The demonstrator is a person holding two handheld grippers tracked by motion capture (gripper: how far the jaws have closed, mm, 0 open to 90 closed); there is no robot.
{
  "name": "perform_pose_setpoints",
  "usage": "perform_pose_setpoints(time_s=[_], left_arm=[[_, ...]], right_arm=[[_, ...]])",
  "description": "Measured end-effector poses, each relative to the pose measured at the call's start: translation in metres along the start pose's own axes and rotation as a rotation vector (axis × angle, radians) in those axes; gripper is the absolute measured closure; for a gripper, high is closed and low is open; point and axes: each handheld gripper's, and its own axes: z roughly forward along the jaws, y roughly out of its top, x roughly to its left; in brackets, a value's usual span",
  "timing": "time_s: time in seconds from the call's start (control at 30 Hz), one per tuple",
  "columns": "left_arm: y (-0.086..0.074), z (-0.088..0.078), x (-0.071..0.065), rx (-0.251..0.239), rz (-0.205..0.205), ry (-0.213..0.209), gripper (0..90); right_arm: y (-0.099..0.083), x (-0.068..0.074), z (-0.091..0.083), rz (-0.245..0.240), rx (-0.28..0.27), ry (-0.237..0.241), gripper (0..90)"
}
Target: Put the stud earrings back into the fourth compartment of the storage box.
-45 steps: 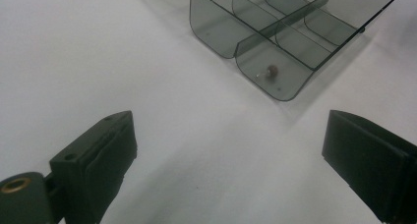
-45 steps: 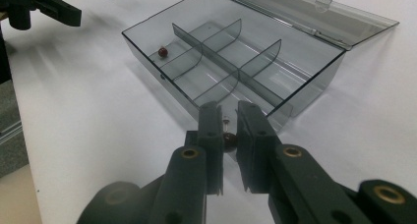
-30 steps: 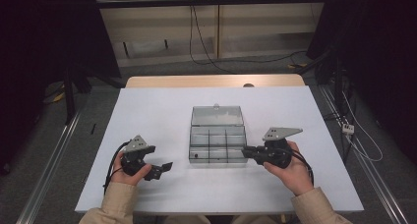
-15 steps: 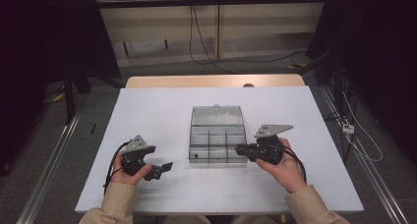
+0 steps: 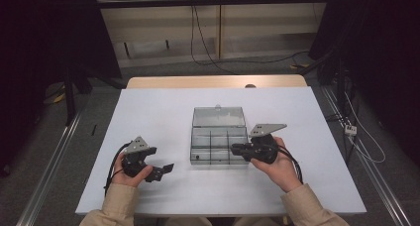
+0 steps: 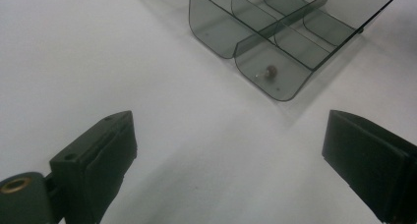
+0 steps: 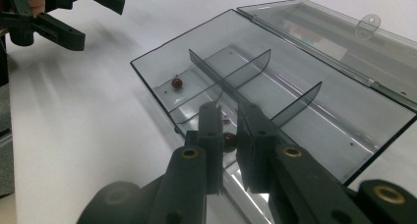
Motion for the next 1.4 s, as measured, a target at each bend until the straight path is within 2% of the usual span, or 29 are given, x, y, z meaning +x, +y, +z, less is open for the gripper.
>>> perform_pose_setpoints(time_s=[1.4], left_arm=[[0.000,0.000,0.001,0.001,-0.002,-0.003,6.0]], right_arm=[[0.015,0.010,0.026,-0.030,0.007,0.030,80.7]])
